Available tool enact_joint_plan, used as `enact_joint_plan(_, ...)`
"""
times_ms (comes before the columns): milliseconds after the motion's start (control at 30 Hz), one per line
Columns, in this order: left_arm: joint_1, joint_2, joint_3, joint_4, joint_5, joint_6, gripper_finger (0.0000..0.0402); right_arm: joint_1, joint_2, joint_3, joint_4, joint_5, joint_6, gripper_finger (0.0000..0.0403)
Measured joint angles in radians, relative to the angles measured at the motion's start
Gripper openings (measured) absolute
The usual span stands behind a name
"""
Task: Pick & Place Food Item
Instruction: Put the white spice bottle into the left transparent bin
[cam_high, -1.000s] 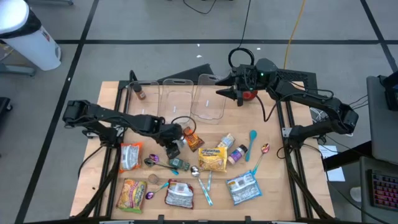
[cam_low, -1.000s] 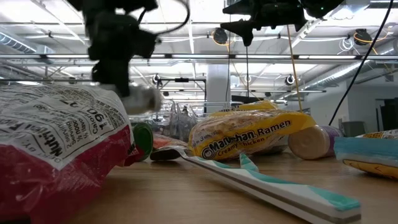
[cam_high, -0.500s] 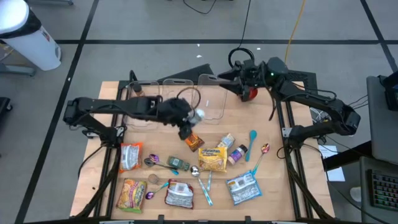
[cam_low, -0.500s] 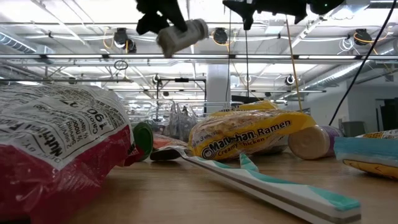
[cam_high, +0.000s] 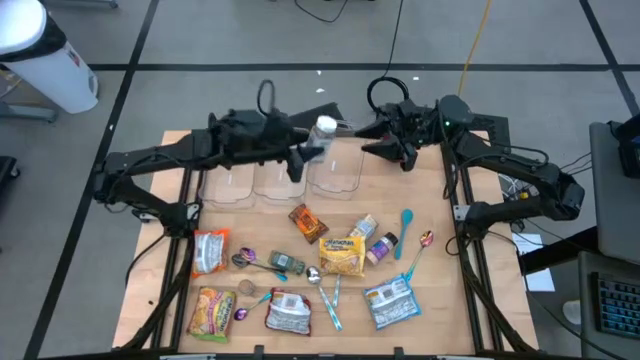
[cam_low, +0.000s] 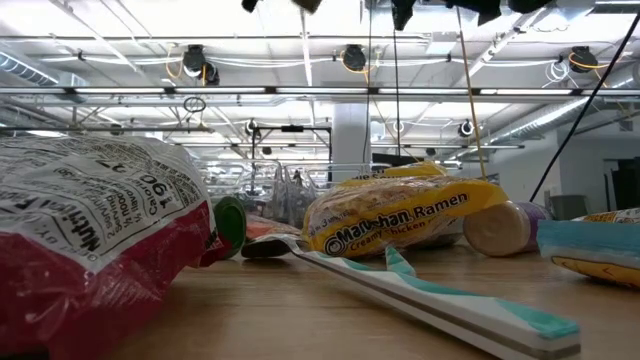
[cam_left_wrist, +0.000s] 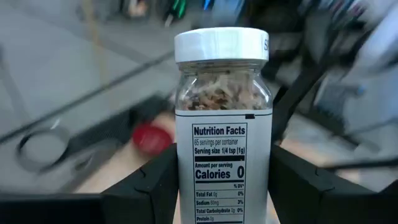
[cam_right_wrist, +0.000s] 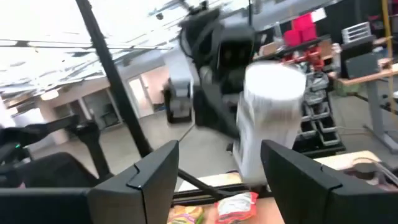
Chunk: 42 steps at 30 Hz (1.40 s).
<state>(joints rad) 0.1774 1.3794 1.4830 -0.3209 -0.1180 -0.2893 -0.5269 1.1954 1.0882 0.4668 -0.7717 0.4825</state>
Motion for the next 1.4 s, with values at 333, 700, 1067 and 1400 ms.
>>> enact_joint_plan(333,0.007,0.01,0.0,0.143,0.092,0.0,0.0203,0.125,0.009,0.0,-0.002,0.083,-0.063,0.0219)
enact_joint_plan(700,-0.024,0.051,0.0,0.246,0.118,-0.001,0.0203,0.174,0.053,0.0,0.046,0.15,-0.058,0.0219)
enact_joint_plan(1067,-0.031,0.072,0.001,0.301,0.126,-0.018,0.0203,0.187,0.059,0.0,0.042,0.221,-0.044,0.0221)
enact_joint_plan(1400,-0.036,0.079,0.0,0.334,0.15,-0.007,0.0203,0.175,0.072,0.001,0.005,0.27,-0.017,0.0256)
